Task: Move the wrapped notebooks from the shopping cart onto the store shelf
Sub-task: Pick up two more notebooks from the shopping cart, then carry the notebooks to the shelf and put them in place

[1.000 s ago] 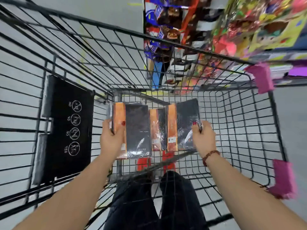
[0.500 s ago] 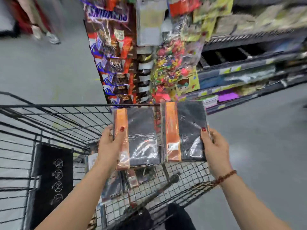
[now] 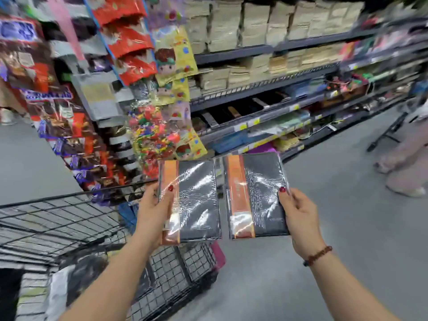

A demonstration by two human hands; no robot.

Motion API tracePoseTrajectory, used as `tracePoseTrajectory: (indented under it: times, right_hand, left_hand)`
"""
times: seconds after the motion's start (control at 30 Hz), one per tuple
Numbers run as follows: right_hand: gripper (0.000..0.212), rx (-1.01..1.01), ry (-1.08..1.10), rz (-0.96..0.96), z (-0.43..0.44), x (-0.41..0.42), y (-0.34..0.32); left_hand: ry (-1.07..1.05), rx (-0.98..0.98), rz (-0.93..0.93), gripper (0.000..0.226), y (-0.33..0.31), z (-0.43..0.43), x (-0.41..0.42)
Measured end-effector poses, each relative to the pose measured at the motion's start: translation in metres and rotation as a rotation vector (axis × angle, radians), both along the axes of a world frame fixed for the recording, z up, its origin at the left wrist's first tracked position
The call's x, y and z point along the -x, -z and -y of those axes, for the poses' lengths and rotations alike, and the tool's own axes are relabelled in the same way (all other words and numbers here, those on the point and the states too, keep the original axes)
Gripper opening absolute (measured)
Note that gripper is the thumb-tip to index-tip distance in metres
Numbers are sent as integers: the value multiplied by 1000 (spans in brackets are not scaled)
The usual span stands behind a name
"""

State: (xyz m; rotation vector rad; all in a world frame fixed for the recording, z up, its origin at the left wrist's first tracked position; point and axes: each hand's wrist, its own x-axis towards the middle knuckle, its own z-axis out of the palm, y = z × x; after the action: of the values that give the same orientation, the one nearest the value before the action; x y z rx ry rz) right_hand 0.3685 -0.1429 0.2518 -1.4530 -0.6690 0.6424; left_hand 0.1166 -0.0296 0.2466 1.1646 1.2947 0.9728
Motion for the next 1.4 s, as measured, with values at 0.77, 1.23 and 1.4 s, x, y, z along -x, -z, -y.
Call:
tracePoseTrajectory:
  times: [0.77, 1.23, 1.4]
  right_hand:
    - [18, -13, 154, -111, -92, -246, 9]
    - [23, 129, -30, -140, -277, -371, 33]
    - [30, 187, -200, -124, -349, -432, 57]
  left_hand:
    - [-16, 31, 134, 19, 21, -117, -263]
    - [-202, 57, 74, 18, 32, -253, -365]
    - [-373, 72, 117, 18, 46, -282, -409]
